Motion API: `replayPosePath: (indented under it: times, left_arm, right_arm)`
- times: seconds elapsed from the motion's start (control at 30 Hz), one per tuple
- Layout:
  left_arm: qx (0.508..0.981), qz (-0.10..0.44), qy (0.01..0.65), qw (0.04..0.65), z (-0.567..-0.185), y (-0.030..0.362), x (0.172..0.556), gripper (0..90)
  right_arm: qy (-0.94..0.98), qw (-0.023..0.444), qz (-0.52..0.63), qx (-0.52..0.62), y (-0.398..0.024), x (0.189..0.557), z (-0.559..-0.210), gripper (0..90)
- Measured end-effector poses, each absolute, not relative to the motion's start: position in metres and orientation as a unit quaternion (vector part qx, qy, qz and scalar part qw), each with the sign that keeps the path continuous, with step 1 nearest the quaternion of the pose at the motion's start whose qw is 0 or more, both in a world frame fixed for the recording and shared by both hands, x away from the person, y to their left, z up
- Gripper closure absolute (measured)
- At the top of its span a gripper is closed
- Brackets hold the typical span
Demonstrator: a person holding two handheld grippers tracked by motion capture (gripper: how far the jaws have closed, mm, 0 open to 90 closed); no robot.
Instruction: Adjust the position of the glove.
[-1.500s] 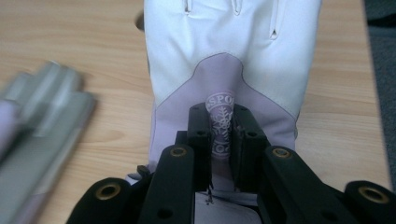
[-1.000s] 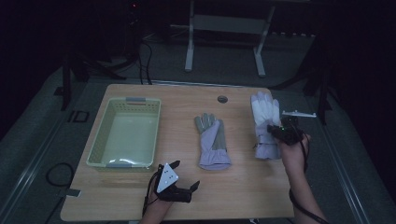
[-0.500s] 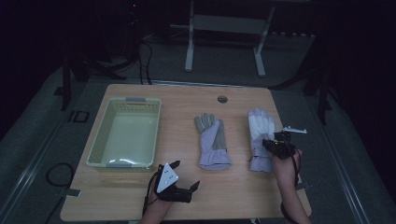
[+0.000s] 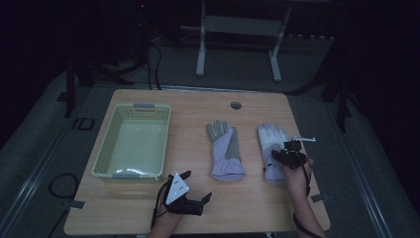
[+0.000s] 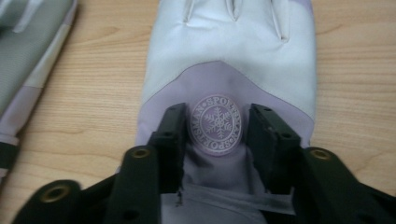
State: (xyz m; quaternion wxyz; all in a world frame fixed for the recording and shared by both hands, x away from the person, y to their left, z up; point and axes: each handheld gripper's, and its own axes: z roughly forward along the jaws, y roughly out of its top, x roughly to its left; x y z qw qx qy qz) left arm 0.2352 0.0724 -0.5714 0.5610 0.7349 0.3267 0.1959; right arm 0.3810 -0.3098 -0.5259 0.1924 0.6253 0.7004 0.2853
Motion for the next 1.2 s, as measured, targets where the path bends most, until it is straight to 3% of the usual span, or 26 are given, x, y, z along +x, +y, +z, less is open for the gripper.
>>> replayPosePath:
  times: [0.37,0.77,1.2]
  left_arm:
    - [0.736,0.195,0.325,0.561,-0.571,0.072,0.235,0.0]
    - [0.735,0.192,0.327,0.562,-0.571,0.072,0.236,0.0]
    - [0.736,0.193,0.325,0.561,-0.571,0.072,0.235,0.0]
  right_arm:
    - [0.756,0.198,0.301,0.546,-0.334,0.380,-0.504,48.2]
    - [0.776,0.177,0.311,0.519,-0.337,0.385,-0.522,45.3]
    - [0.780,0.178,0.295,0.522,-0.326,0.383,-0.537,65.9]
